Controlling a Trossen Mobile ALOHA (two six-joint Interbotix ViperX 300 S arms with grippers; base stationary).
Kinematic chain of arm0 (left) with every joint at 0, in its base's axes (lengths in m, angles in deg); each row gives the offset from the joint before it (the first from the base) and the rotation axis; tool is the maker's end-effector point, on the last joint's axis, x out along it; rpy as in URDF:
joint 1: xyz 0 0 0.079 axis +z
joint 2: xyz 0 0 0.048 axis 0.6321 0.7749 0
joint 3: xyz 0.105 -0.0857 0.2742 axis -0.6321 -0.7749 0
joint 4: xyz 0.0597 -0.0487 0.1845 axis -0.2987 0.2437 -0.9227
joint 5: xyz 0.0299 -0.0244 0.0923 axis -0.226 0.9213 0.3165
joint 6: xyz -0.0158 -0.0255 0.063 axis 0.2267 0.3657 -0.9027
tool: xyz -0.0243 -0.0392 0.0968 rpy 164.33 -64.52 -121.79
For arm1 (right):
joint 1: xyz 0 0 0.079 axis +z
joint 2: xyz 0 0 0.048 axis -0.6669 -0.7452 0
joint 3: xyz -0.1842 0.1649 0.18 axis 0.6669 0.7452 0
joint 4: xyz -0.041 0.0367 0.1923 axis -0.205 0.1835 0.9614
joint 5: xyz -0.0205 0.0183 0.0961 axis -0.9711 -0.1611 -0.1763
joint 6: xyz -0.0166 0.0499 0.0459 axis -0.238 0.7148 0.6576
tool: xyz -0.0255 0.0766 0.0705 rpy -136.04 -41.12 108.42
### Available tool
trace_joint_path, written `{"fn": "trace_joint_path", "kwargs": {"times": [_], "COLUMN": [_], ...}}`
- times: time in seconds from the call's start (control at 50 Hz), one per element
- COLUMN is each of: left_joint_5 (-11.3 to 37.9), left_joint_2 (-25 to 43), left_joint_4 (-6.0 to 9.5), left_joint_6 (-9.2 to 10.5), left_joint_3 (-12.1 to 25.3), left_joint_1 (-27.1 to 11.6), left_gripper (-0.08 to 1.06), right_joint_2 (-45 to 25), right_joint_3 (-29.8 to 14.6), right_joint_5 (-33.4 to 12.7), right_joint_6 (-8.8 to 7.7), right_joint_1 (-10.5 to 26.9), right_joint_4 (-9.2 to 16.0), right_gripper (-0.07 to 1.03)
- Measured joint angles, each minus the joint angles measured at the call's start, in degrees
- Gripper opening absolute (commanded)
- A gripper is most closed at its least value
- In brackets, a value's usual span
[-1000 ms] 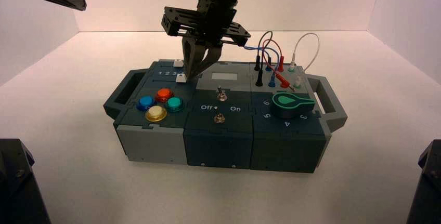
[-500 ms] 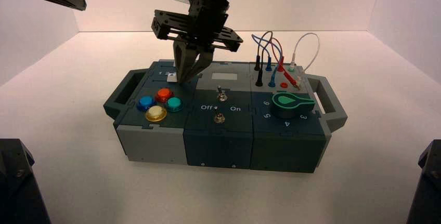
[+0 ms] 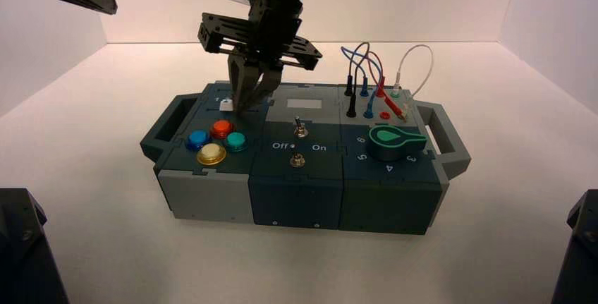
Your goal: Move the bottom slider to position 1.
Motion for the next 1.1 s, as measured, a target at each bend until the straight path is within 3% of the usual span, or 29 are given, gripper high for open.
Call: {"fn": "trace_joint_path", "kwargs": {"times": [1.1], "left_joint_5": [0.18], "left_joint_2": [0.00], "left_joint_4": [-0.09], "left_joint_6": [-0.18], "left_joint_3": [-0.35], "left_joint_1": [0.00], "left_gripper": [-0.03], "right_joint_2": [-3.60], "right_joint_3": [-5.63], "right_joint_5": [-2.29], "right_joint_6": [0.00], "right_joint_1": [0.97], "right_joint_4": [0.35], "right_gripper": [-0.02]}}
